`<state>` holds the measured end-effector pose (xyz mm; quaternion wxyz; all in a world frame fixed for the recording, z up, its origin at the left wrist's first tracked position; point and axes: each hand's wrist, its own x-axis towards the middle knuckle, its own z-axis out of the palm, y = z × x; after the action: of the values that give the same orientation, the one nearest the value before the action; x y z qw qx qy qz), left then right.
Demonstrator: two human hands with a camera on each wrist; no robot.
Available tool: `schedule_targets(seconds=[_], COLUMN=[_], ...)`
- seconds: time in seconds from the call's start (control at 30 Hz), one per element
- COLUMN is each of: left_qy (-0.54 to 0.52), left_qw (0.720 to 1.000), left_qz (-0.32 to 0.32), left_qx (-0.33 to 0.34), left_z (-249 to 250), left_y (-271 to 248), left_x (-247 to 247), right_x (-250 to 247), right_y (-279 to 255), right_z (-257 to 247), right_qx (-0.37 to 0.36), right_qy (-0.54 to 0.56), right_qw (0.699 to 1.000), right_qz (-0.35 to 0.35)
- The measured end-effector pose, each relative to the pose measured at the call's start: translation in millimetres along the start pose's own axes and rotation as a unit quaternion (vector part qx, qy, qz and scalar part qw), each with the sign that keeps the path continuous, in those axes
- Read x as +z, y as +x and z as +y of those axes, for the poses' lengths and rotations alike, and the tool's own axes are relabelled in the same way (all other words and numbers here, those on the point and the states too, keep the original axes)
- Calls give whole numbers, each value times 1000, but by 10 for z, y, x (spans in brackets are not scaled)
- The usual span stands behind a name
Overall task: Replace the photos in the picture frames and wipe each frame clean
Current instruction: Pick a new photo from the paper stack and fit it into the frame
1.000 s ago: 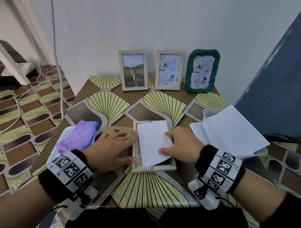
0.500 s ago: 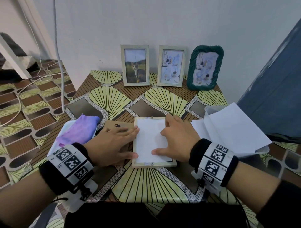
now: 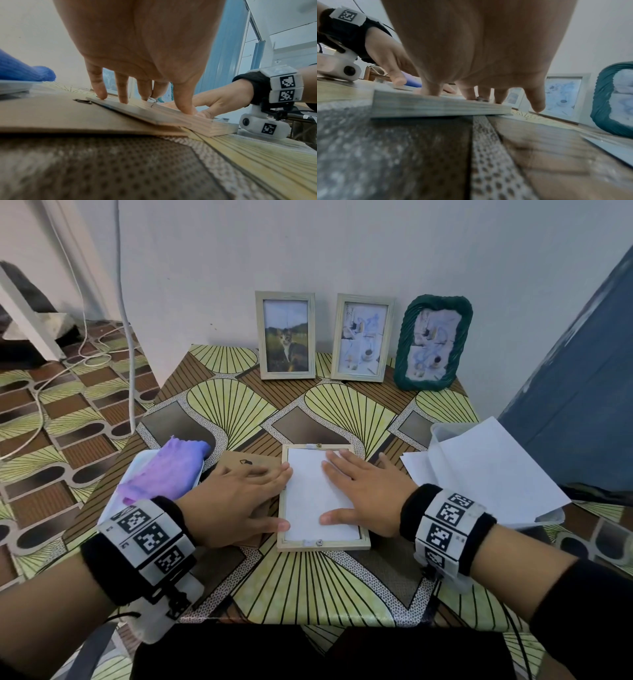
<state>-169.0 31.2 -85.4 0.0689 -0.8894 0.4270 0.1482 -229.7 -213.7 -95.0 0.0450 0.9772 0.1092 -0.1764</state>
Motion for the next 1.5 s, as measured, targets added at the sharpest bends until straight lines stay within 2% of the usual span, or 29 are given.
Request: schedule_targets(seconds=[0.2,0.4,0.57,0.93,1.17,1.27,1.37,1.5], left_qy=[7,1,0,-13,-37,-106,-163,-62], left_qw=[1000,1000,1000,1000,999,993,978,985], left_qz=[5,12,11,11,24,55,123,163], left_qx=[2,2,6,2,1,25,31,-20], left_z=[-3,-29,-39,-26,-51,-68,-135,-207], left_y=[-3,17,16,5,5,-32,-87,-231], left_x=[7,29,35,19,51,12,-71,-147], right_x=[-102,-128,-64,-178,-148,-121,-103,-68], right_y=[-84,-189,-136,-62,-90,-118,-160,-233], right_z=[7,246,243,69,84,71,45,37], right_qx=[7,-23,-36,26,9,16,11,9], right_qy=[9,137,153,90,100,104,86,79], right_qw=[994,975,974,988,987,988,991,993], right_qz=[112,176,162,127,124,113,99,91])
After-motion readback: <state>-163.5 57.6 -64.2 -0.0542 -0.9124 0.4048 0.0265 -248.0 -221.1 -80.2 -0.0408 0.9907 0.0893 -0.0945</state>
